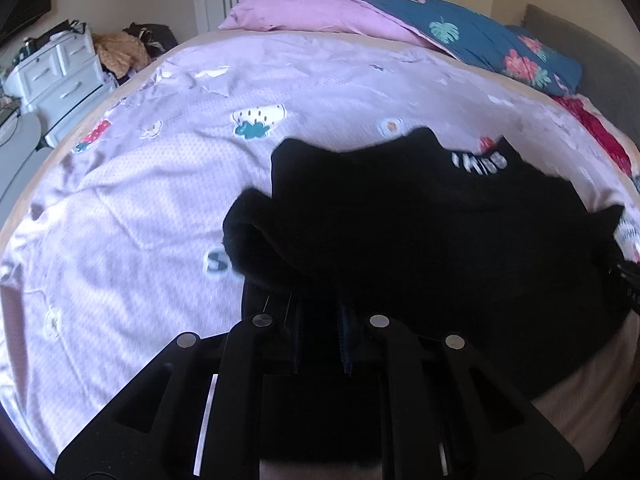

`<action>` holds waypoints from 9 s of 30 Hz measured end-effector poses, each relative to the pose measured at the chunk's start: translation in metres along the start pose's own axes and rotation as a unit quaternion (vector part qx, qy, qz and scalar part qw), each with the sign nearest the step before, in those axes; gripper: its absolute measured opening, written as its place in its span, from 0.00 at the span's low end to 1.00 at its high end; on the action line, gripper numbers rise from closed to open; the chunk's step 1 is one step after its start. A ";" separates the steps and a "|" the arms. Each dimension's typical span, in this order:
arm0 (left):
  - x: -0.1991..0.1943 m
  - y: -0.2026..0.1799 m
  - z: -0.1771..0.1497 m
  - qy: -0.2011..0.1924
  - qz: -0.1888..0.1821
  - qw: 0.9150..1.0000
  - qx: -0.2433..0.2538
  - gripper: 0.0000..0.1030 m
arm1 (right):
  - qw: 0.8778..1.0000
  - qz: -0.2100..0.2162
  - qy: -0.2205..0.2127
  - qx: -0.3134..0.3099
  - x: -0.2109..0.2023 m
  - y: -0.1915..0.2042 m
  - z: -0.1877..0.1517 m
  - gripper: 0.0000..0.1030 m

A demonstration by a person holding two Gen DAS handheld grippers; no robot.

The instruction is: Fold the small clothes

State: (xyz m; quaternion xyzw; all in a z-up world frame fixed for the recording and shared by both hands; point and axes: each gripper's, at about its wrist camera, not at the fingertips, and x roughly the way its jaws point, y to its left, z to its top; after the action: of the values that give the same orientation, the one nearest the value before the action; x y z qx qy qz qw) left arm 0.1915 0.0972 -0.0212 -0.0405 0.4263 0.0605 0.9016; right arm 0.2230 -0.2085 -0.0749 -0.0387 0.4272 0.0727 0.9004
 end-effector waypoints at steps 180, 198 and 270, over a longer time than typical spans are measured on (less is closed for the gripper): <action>-0.069 0.100 -0.036 -0.003 0.017 0.994 -0.111 0.91 | 0.976 0.091 -0.041 -0.195 -0.077 0.214 -0.066 0.96; -0.014 0.095 0.017 0.010 -0.002 0.994 -0.106 0.91 | 0.971 0.015 -0.032 -0.236 -0.015 0.263 -0.048 0.96; -0.028 -0.179 0.094 0.005 -0.156 0.986 0.066 0.17 | 0.974 0.081 -0.204 0.055 -0.110 0.039 -0.053 0.06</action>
State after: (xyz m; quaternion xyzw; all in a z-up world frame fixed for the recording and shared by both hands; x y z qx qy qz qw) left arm 0.2713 -0.0704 0.0636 -0.0469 0.4219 -0.1095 0.8988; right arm 0.1070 -0.1876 -0.0235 0.0614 0.2393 0.1285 0.9604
